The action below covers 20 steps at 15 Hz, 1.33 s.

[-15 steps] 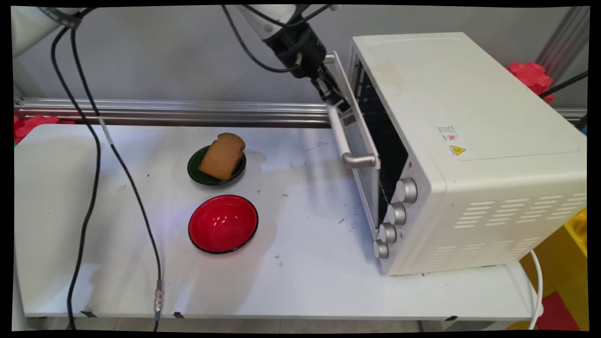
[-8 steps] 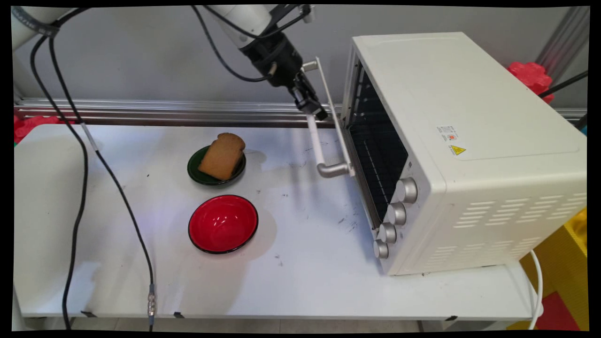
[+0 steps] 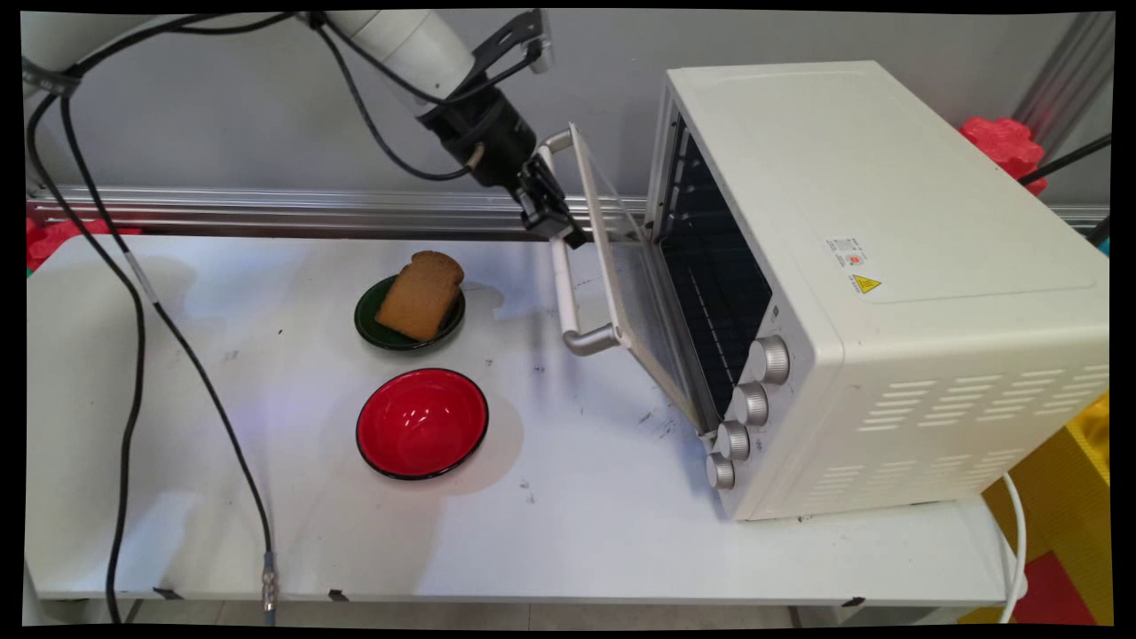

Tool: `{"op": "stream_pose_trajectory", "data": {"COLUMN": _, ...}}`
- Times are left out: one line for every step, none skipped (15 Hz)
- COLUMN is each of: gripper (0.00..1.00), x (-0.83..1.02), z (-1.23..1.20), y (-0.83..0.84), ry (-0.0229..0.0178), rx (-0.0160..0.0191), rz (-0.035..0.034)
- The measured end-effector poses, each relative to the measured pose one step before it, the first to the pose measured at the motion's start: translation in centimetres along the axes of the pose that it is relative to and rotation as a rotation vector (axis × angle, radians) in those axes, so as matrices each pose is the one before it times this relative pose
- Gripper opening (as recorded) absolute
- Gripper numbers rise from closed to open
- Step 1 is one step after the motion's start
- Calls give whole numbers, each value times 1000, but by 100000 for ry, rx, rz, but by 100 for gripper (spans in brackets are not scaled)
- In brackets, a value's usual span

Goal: Open the oven

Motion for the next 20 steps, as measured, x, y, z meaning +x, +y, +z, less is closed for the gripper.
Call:
{"op": "stream_pose_trajectory", "data": {"gripper": 0, "x": -297, "z": 41, "y": 16, "ry": -15, "rx": -67, "rz": 128}}
{"op": "stream_pose_trajectory", "data": {"gripper": 0, "x": -455, "z": 72, "y": 25, "ry": -9, "rx": -31, "rz": 183}}
{"op": "stream_pose_trajectory", "data": {"gripper": 0, "x": -283, "z": 77, "y": 5, "ry": -22, "rx": 5, "rz": 119}}
{"op": "stream_pose_trajectory", "data": {"gripper": 0, "x": -417, "z": 148, "y": 6, "ry": -14, "rx": -4, "rz": 181}}
{"op": "stream_pose_trajectory", "data": {"gripper": 0, "x": -265, "z": 113, "y": 7, "ry": 25, "rx": 19, "rz": 137}}
{"op": "stream_pose_trajectory", "data": {"gripper": 0, "x": -415, "z": 187, "y": 2, "ry": 0, "rx": 77, "rz": 130}}
{"op": "stream_pose_trajectory", "data": {"gripper": 0, "x": -444, "z": 250, "y": 4, "ry": 8, "rx": 100, "rz": 208}}
{"op": "stream_pose_trajectory", "data": {"gripper": 0, "x": -428, "z": 285, "y": -6, "ry": -28, "rx": 123, "rz": 161}}
{"op": "stream_pose_trajectory", "data": {"gripper": 0, "x": -389, "z": 232, "y": -12, "ry": -61, "rx": 145, "rz": 90}}
{"op": "stream_pose_trajectory", "data": {"gripper": 0, "x": -426, "z": 253, "y": -15, "ry": -80, "rx": 175, "rz": 144}}
{"op": "stream_pose_trajectory", "data": {"gripper": 0, "x": -443, "z": 208, "y": -26, "ry": -123, "rx": 223, "rz": 146}}
{"op": "stream_pose_trajectory", "data": {"gripper": 0, "x": -373, "z": 163, "y": -28, "ry": -154, "rx": 182, "rz": 191}}
{"op": "stream_pose_trajectory", "data": {"gripper": 0, "x": -264, "z": 81, "y": -22, "ry": -76, "rx": 143, "rz": 91}}
{"op": "stream_pose_trajectory", "data": {"gripper": 0, "x": -417, "z": 112, "y": -28, "ry": -233, "rx": 210, "rz": 112}}
{"op": "stream_pose_trajectory", "data": {"gripper": 0, "x": -474, "z": 109, "y": -37, "ry": -227, "rx": 265, "rz": 144}}
{"op": "stream_pose_trajectory", "data": {"gripper": 0, "x": -497, "z": 98, "y": -31, "ry": -230, "rx": 236, "rz": 98}}
{"op": "stream_pose_trajectory", "data": {"gripper": 0, "x": -414, "z": 89, "y": -20, "ry": -175, "rx": 166, "rz": 105}}
{"op": "stream_pose_trajectory", "data": {"gripper": 0, "x": -270, "z": 53, "y": -14, "ry": -72, "rx": 132, "rz": 73}}
{"op": "stream_pose_trajectory", "data": {"gripper": 0, "x": -387, "z": 95, "y": -14, "ry": -113, "rx": 183, "rz": 74}}
{"op": "stream_pose_trajectory", "data": {"gripper": 0, "x": -258, "z": 60, "y": -3, "ry": -76, "rx": 141, "rz": 44}}
